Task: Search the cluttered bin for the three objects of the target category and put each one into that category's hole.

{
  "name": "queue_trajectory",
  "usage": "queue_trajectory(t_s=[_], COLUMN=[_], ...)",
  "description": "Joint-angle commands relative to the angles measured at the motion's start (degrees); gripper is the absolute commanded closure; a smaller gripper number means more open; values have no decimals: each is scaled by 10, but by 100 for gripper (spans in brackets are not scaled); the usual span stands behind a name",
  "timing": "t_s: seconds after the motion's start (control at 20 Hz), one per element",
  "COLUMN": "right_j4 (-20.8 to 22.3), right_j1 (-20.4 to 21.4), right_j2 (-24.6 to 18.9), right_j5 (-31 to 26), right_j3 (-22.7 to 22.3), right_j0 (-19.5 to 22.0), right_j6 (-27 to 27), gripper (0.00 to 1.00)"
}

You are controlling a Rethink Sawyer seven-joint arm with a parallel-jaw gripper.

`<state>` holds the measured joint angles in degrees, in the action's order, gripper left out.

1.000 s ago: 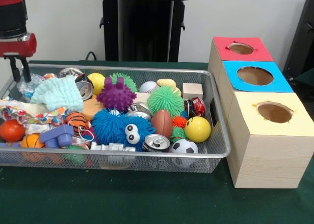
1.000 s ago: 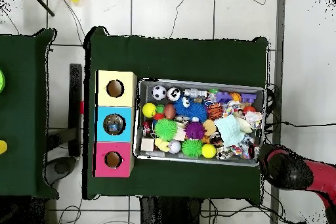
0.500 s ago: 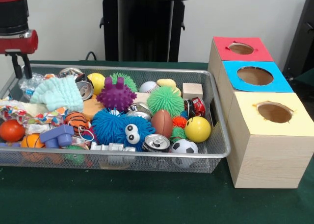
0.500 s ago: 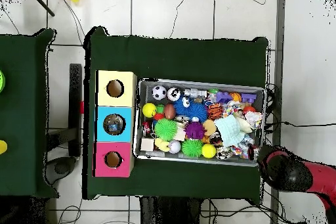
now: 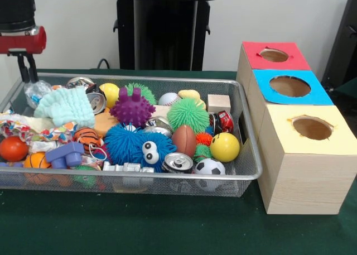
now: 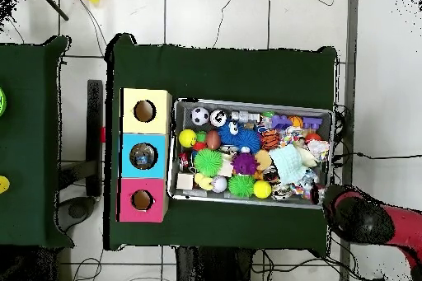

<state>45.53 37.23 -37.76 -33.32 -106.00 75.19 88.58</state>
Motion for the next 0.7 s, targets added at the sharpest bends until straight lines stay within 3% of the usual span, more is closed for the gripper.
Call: queue_trajectory(t_s=[0.05,0.3,0.7], right_j4=[-51,-83,-95], right_j1=[60,87,81], right_j2=[-44,-58,-72], right_j5=[-87,-104,-95], right_j3=[-52,-62,-63], right_j0=[-6,-11,-13], right_j6=[-106,-109,-108], gripper=[100,100,100])
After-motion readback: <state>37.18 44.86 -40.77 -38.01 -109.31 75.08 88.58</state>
